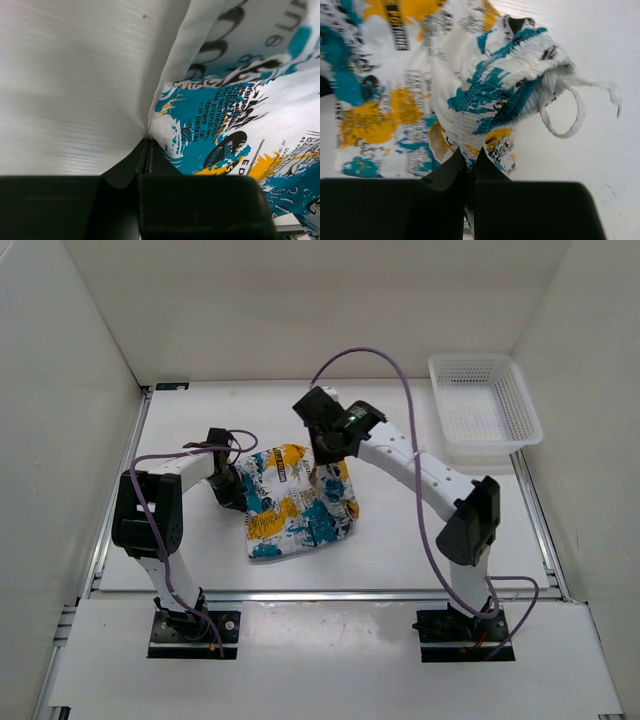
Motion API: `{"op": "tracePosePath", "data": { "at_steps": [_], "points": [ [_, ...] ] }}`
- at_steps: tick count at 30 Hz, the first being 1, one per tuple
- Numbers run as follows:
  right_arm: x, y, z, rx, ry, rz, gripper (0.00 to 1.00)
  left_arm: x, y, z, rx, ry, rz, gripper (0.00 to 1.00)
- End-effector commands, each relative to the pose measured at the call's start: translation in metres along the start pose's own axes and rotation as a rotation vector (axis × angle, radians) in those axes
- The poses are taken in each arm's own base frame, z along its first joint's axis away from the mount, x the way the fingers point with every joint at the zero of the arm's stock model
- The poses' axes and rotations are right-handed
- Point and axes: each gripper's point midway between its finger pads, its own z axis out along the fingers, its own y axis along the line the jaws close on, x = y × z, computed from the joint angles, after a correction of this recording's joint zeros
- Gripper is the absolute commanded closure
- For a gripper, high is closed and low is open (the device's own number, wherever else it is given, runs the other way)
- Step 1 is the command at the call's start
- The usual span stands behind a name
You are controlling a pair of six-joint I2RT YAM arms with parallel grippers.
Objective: Fold and stack the shorts
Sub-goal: Fold the shorts
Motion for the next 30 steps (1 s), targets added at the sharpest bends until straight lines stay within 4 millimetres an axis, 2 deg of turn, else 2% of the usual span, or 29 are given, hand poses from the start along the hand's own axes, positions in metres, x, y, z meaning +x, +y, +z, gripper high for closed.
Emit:
{"op": "tracePosePath", "data": {
  "at_steps": [1,2,3,4,5,6,7,8,9,10,14,16,17,18,20,21,23,24,25,26,27,28,29,30],
  "points": [
    [-0.004,0.043,-0.004,-0.060,-0.007,-0.027,1.00,-0.008,-0.011,-0.002,0.032,-0.026,0.002,0.90],
    [0.005,0.058,0.010,-0.060,0.018,-0.057,1.00,-0.008,-0.011,-0.002,0.032,-0.026,0.002,0.90],
    [-0.003,0.067,0.011,-0.085,0.006,-0.040,1.00,-0.008,-0.011,-0.002,0.032,-0.026,0.002,0.90],
    [0.006,0.079,0.025,-0.088,0.036,-0.062,1.00,-0.008,-0.011,-0.002,0.032,-0.026,0.002,0.90],
    [0.001,0.094,0.024,-0.125,0.023,-0.063,1.00,-0.005,-0.008,0.000,0.027,-0.019,0.001,0.90],
    [0.002,0.097,0.031,-0.122,0.028,-0.065,1.00,-0.006,-0.010,-0.003,0.033,-0.027,0.002,0.90],
    [0.011,0.107,0.043,-0.129,0.056,-0.082,1.00,-0.006,-0.010,-0.003,0.033,-0.027,0.002,0.90],
    [0.009,0.113,0.047,-0.146,0.049,-0.078,1.00,-0.007,-0.011,-0.006,0.039,-0.036,0.004,0.90],
    [0.008,0.120,0.050,-0.164,0.049,-0.064,1.00,-0.004,-0.008,-0.004,0.033,-0.028,0.002,0.90],
    [0.016,0.131,0.055,-0.197,0.075,-0.074,1.00,-0.007,-0.007,-0.007,0.037,-0.037,-0.007,0.90],
    [0.015,0.149,0.065,-0.262,0.068,-0.055,1.00,-0.007,-0.005,-0.010,0.046,-0.036,-0.017,0.90],
    [0.016,0.165,0.071,-0.325,0.076,-0.050,1.00,-0.007,-0.007,-0.012,0.060,-0.038,-0.016,0.90],
    [0.014,0.171,0.070,-0.359,0.072,-0.047,0.95,-0.010,-0.006,-0.016,0.065,-0.049,-0.023,0.90],
    [0.007,0.183,0.069,-0.412,0.045,-0.038,0.85,-0.009,-0.007,-0.016,0.072,-0.044,-0.023,0.90],
    [0.012,0.198,0.060,-0.515,0.067,-0.050,0.61,-0.012,-0.013,-0.023,0.115,-0.045,-0.006,0.87],
    [0.002,0.198,0.046,-0.537,0.032,-0.044,0.42,-0.011,-0.013,-0.029,0.114,-0.044,0.003,0.74],
    [0.001,0.188,0.046,-0.525,0.007,-0.065,0.32,-0.021,-0.013,-0.046,0.117,-0.083,0.009,0.61],
    [-0.005,0.181,0.030,-0.524,-0.020,-0.059,0.30,-0.025,-0.010,-0.054,0.120,-0.097,0.005,0.43],
    [-0.007,0.168,0.030,-0.501,-0.026,-0.056,0.30,-0.033,-0.005,-0.070,0.124,-0.136,-0.004,0.36],
    [0.001,0.159,0.021,-0.497,-0.020,-0.058,0.30,-0.036,-0.003,-0.078,0.129,-0.153,-0.014,0.34],
    [-0.001,0.142,0.023,-0.469,-0.025,-0.039,0.30,-0.040,-0.001,-0.087,0.134,-0.171,-0.011,0.28],
    [0.001,0.134,0.022,-0.467,-0.033,-0.031,0.33,-0.049,-0.001,-0.103,0.141,-0.215,-0.009,0.28],
    [0.027,0.123,0.032,-0.438,0.020,-0.032,0.36,-0.047,-0.001,-0.111,0.141,-0.216,-0.009,0.32],
    [0.019,0.104,0.021,-0.425,-0.020,-0.004,0.51,-0.050,-0.001,-0.119,0.137,-0.239,0.001,0.37]
  ]
}}
